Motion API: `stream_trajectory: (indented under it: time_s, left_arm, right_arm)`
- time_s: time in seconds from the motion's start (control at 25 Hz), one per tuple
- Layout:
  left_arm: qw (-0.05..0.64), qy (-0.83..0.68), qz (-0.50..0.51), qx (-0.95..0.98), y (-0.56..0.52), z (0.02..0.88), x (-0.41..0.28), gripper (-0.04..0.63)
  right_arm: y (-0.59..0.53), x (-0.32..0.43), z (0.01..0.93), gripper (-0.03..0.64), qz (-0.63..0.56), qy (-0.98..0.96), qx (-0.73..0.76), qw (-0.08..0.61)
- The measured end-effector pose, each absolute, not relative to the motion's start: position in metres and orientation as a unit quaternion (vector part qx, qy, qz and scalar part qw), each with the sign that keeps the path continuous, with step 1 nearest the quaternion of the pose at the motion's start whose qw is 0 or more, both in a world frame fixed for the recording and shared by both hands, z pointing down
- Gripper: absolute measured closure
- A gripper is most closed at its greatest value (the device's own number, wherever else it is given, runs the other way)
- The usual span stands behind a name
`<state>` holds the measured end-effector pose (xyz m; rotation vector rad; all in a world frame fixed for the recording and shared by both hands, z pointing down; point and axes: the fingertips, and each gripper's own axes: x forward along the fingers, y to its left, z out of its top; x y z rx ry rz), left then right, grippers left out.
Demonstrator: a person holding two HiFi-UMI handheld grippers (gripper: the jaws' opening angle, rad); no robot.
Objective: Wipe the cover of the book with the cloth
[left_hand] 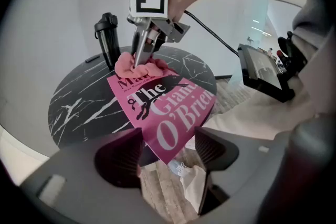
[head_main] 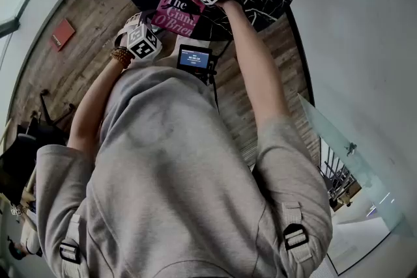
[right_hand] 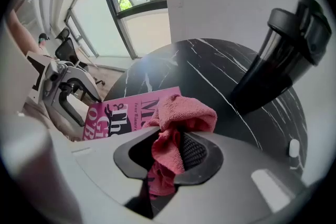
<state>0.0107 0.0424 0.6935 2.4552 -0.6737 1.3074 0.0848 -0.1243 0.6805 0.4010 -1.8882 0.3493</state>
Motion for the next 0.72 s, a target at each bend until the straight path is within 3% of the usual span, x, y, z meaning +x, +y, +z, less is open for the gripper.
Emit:
stream_trajectory:
  time_s: [0.72]
  left_arm:
    - [0.149, -0.226, 0.453, 0.849, 0.042, 0.695, 0.011, 0.268]
  right_arm:
    - [-0.096, 0.074, 0.683, 0.518, 0.154, -0.792, 0.141, 0.574]
